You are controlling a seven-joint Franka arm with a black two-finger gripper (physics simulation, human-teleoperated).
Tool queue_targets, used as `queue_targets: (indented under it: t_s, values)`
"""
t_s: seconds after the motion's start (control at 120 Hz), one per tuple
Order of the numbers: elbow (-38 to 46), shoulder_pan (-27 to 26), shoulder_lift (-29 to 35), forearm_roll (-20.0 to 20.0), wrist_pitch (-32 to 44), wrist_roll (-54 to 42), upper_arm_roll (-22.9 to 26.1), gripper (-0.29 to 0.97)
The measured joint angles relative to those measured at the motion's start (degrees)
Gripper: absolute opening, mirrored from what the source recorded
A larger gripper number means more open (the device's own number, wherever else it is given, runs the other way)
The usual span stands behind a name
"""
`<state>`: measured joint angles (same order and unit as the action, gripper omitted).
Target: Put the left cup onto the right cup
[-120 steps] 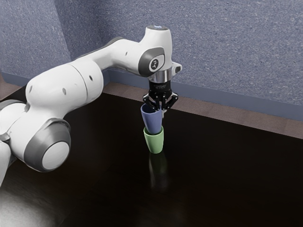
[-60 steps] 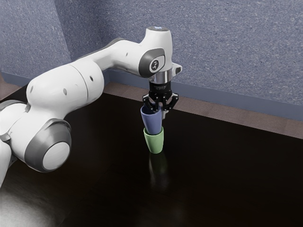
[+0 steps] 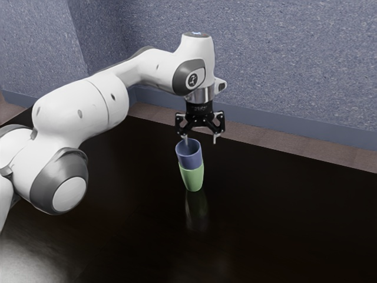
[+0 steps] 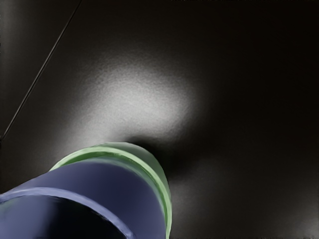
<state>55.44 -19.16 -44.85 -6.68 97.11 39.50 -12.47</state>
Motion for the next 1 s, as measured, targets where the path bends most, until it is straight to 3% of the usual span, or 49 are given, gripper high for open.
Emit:
queue_targets:
  t_s: [0.333, 0.517, 0.758, 0.867, 1.0]
  values:
    - [1.65, -0.15, 8.84, 0.4, -2.74, -1.38, 0.48, 0.65]
    - [10.67, 0.04, 22.03, 4.87, -5.2, -4.45, 5.76, 0.66]
    - [26.65, 3.85, 39.77, 11.2, -8.51, -17.6, 13.66, 0.66]
    - [28.87, 5.98, 42.13, 11.55, -9.16, -24.05, 16.28, 0.66]
    - [27.28, 5.72, 39.94, 12.04, -9.3, -30.58, 16.66, 0.66]
